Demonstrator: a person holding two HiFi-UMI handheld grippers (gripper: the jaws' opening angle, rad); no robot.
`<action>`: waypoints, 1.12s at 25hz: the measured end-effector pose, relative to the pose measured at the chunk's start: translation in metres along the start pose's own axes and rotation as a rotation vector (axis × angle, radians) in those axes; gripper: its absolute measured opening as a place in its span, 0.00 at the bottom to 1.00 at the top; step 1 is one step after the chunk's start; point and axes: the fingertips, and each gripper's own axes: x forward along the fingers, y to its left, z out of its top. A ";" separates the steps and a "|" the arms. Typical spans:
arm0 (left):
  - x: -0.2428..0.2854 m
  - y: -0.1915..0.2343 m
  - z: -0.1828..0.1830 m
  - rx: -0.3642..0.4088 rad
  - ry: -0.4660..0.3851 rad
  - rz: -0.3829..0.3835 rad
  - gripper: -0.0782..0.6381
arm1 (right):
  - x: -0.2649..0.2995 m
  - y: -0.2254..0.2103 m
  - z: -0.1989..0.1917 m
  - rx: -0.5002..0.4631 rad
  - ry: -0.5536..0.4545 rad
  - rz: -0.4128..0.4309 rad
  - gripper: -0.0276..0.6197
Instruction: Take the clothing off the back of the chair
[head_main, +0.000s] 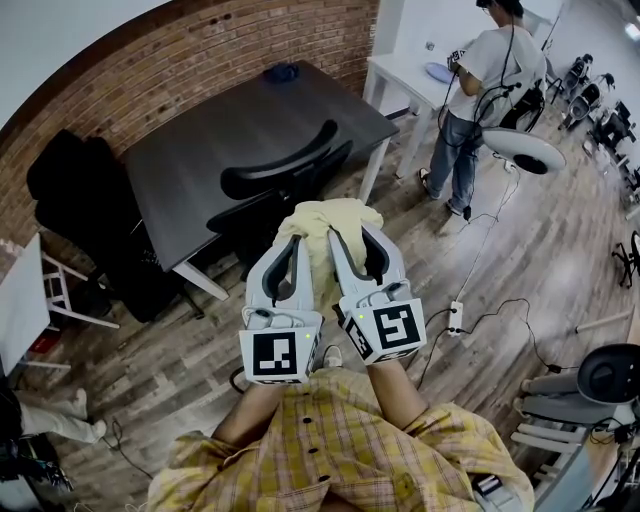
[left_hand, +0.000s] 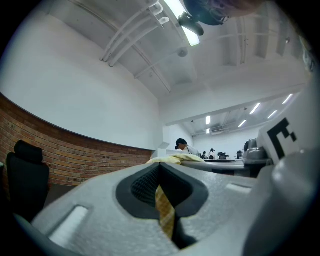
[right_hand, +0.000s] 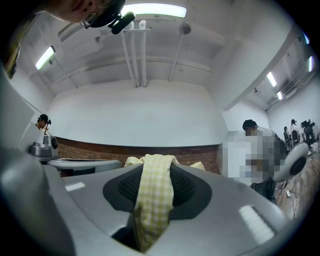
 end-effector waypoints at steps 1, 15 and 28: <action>-0.001 0.000 0.000 -0.001 0.000 0.000 0.11 | -0.001 0.000 -0.001 0.001 0.000 -0.001 0.24; 0.004 0.006 -0.007 -0.004 0.010 -0.003 0.11 | 0.001 0.003 -0.005 -0.003 0.009 0.000 0.24; 0.007 0.015 -0.011 -0.014 0.011 0.011 0.11 | 0.005 0.008 -0.011 -0.001 0.020 0.011 0.24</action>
